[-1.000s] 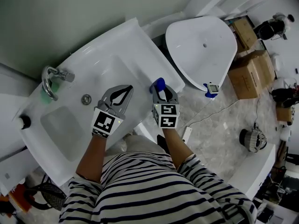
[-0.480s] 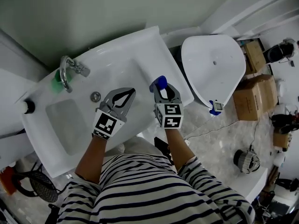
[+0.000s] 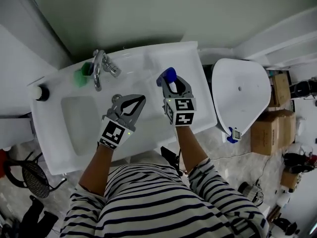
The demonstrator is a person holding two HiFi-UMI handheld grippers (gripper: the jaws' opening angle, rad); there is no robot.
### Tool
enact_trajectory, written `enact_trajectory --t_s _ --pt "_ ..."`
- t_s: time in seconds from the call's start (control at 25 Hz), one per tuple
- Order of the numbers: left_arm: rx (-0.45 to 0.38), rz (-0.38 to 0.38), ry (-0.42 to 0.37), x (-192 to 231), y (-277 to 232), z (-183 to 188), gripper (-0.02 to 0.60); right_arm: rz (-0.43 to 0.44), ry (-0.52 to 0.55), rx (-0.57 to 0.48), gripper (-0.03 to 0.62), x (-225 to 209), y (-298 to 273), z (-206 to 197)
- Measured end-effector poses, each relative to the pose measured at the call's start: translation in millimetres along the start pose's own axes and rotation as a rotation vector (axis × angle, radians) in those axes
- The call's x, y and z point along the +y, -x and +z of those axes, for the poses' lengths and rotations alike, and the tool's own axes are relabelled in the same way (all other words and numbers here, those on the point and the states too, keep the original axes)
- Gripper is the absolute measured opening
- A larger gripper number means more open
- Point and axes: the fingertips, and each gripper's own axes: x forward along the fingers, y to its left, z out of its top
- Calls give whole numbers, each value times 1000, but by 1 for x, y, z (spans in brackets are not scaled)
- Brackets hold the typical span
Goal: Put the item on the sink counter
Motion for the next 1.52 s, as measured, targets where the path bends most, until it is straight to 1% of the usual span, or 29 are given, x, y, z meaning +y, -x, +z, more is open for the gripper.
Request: enact_trajectory --t_s 0.36,0.64,0.96,1.32,1.36,1.44,1.52 --pt "27 66 30 29 29 -16 6 167 61 -43 136 56 -77 39" --pt "31 95 51 43 38 -25 6 247 68 -70 135 88 -121 52" --pt "27 104 62 47 41 -28 6 270 95 -56 137 102 -147 45" --pt "27 107 56 47 44 -27 6 273 96 -69 142 104 -149 46" --pt "28 105 55 46 44 -27 6 279 91 -73 155 104 -148 47" --pt "28 102 50 44 43 -25 6 298 74 -73 214 106 -146 48" --pt "20 101 45 43 42 -22 6 304 64 -71 233 106 -144 47"
